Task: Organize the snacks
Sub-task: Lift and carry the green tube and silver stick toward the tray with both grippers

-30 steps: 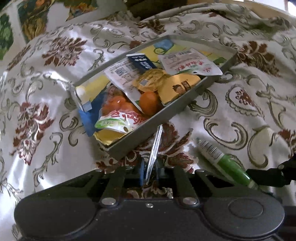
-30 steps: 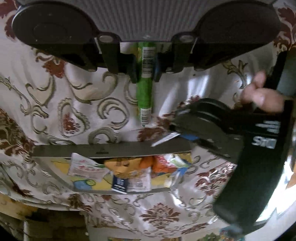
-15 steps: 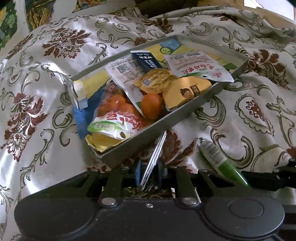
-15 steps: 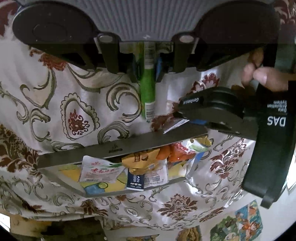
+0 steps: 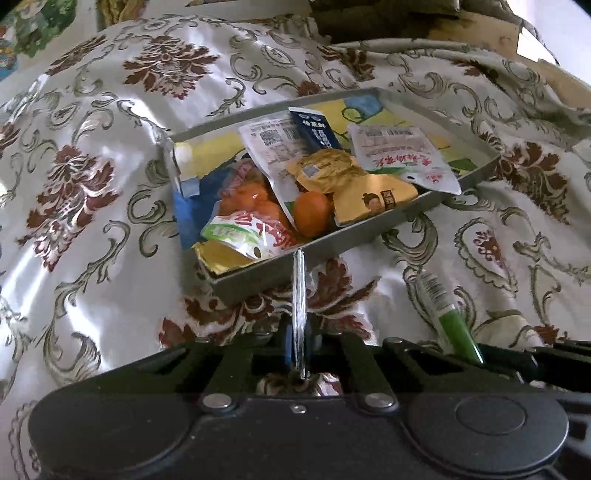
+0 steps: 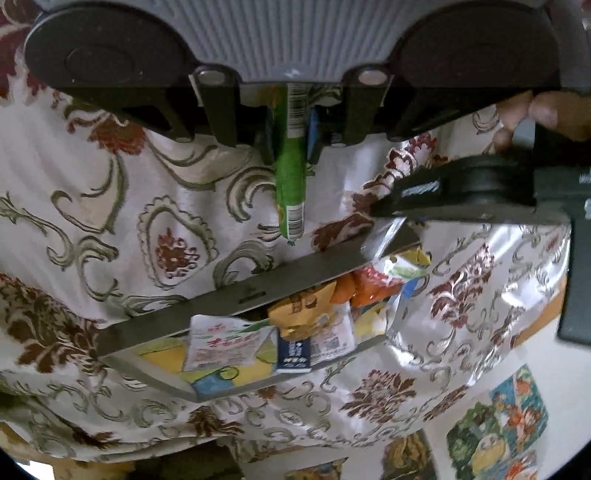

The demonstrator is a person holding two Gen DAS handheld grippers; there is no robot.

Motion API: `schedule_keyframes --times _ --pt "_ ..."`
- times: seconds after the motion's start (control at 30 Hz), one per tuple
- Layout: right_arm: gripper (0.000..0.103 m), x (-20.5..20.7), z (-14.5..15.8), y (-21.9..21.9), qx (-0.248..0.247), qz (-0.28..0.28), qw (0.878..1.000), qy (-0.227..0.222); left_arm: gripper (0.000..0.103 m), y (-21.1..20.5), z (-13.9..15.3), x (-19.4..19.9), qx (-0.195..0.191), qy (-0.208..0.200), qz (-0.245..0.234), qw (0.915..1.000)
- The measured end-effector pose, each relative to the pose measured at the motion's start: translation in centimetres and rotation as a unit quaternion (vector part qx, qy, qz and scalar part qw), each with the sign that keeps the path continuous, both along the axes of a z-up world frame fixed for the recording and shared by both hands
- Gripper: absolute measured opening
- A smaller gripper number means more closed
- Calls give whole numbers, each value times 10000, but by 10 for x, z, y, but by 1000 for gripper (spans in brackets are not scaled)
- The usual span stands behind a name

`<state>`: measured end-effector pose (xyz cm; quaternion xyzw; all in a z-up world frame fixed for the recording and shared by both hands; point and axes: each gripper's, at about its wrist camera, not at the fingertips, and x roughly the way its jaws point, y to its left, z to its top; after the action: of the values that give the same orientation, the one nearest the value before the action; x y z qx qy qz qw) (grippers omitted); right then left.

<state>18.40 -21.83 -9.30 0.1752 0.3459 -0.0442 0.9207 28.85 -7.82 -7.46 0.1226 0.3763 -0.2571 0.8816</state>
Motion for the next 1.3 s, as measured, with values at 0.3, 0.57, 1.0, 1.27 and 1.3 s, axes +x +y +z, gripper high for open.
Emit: schedule_keyframes --times 0.3,0.57,1.0,1.27,1.3 --pt "20 -13 7 -18 414 -167 9990 -59 5 10 16 -23 -392 33 425 9983" --pt "20 -34 17 -29 597 -216 9977 -230 5 10 35 -55 -677 -31 395 9969" --pt "20 -81 43 -56 903 -256 9940 -558 5 18 62 -115 -1227 -89 508 9911" --pt "20 -115 56 -66 911 -254 9926 -762 5 22 72 -161 -1291 -251 570 9897" --pt "20 -119 57 -67 914 -255 9924 -781 5 22 72 -167 -1261 -284 565 9900"
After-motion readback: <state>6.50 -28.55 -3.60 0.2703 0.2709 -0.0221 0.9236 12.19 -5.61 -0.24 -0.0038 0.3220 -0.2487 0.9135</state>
